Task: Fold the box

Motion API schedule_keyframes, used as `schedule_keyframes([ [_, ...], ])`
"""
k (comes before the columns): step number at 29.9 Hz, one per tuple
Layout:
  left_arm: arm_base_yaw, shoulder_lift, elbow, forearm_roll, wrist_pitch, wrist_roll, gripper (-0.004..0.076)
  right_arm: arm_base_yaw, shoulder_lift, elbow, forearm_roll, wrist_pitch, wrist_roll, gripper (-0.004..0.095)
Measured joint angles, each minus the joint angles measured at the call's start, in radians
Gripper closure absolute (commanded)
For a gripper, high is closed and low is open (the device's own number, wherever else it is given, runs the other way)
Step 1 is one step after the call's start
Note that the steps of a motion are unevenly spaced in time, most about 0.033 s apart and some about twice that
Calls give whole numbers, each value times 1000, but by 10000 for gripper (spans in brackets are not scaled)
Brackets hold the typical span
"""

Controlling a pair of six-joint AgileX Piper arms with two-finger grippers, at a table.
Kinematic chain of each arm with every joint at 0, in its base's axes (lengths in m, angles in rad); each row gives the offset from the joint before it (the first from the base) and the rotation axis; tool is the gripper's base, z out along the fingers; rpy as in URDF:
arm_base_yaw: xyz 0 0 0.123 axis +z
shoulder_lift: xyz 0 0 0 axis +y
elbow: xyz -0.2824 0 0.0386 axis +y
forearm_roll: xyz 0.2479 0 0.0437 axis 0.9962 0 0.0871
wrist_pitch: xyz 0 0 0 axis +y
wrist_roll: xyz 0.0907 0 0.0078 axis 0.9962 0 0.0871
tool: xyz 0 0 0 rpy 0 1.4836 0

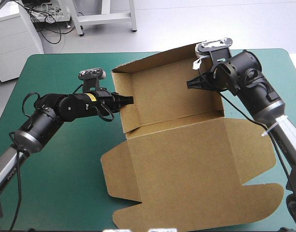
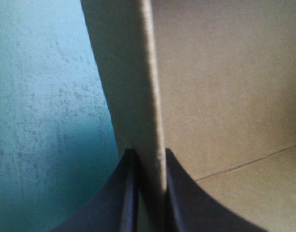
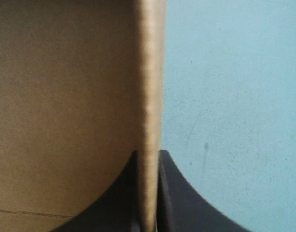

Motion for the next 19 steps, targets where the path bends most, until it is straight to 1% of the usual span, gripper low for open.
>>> schedule_keyframes([
  [19, 1, 4, 6, -19, 2, 31, 756, -1, -9, 0, -3, 24, 0, 916],
])
